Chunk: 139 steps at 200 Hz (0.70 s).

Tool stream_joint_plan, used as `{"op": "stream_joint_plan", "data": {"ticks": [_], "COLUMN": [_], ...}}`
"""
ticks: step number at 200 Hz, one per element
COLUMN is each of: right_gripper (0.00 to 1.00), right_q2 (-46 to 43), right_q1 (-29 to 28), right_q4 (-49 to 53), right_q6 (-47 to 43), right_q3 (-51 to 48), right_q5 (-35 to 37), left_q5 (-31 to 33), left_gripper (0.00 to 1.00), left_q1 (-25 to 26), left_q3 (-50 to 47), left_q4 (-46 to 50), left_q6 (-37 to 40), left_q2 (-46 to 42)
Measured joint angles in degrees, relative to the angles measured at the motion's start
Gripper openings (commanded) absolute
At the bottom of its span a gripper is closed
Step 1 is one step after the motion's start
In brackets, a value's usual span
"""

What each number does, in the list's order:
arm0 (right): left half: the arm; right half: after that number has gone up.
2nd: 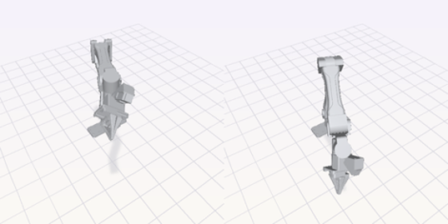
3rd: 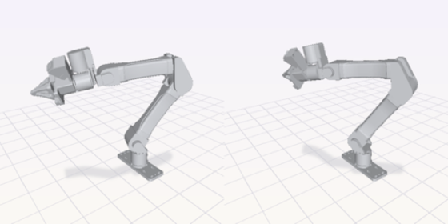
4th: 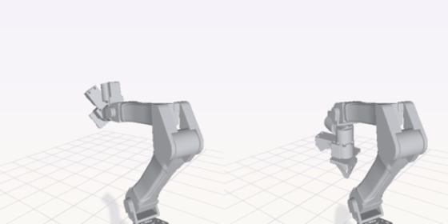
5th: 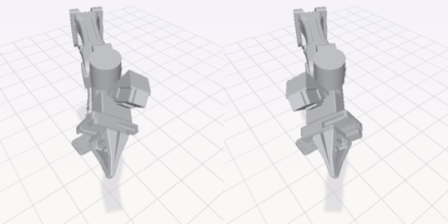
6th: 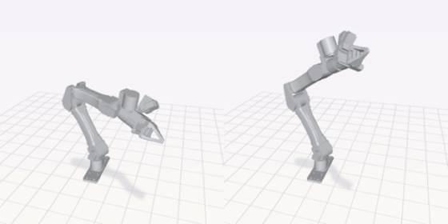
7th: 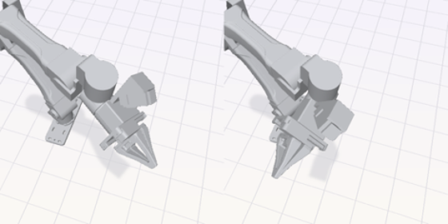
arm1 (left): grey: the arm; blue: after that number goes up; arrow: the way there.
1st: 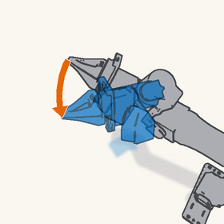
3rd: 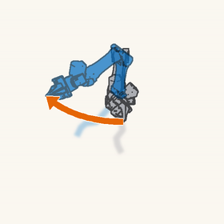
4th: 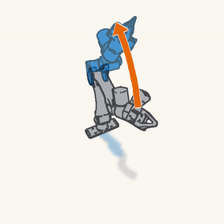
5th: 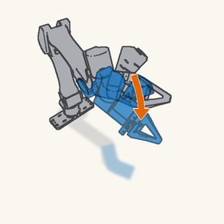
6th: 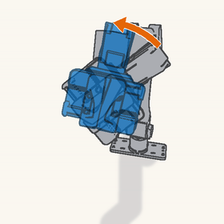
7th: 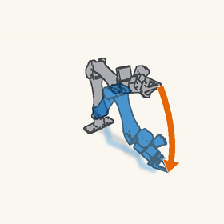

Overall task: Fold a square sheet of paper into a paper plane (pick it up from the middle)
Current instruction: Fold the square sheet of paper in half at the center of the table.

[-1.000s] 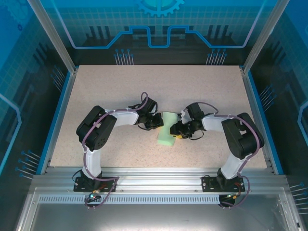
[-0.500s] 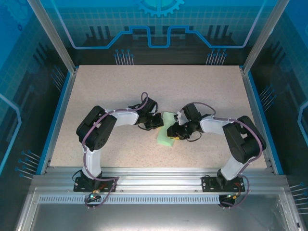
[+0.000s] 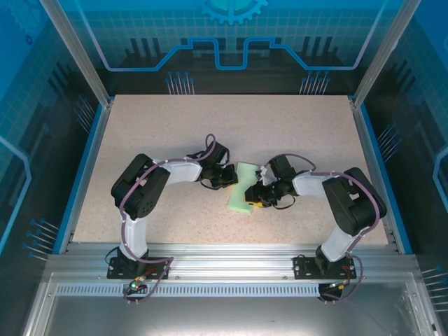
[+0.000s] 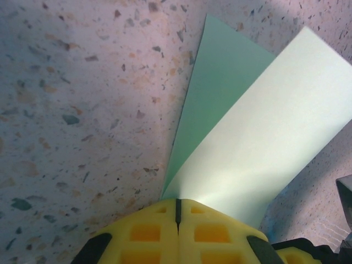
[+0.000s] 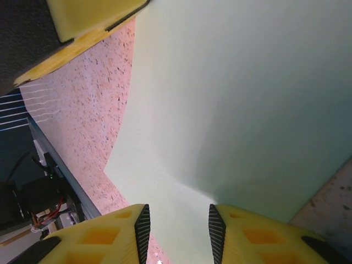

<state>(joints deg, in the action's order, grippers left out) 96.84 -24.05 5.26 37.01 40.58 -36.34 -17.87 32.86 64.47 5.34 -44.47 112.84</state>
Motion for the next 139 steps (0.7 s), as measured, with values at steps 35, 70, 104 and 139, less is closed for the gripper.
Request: {"op": "stream_joint_plan", "data": {"ticks": [35,70,104,139], "right_gripper": [0.38,0.4,0.39,0.39], "right_q2": [-2.6,-6.0,-5.0,-2.0], "right_q1": [-0.3,-2.3,-4.9,-5.2], "right_q4": [2.8,3.7,3.6,3.5], "right_q6": [0.1,1.0,1.8,2.0], "right_q3": [0.0,0.0,0.0,0.0], "right_q5": [1.9,2.9,3.2,4.2], "left_q5": [0.0,0.0,0.0,0.0], "left_gripper": [0.0,0.0,0.0,0.0], "left_q1": [0.0,0.0,0.0,0.0], "left_q3": [0.0,0.3,0.3,0.3], "left_q4": [0.1,0.6,0.6,0.6], "left_q6": [0.0,0.7,0.9,1.0], "left_q2": [0.0,0.0,0.0,0.0]}}
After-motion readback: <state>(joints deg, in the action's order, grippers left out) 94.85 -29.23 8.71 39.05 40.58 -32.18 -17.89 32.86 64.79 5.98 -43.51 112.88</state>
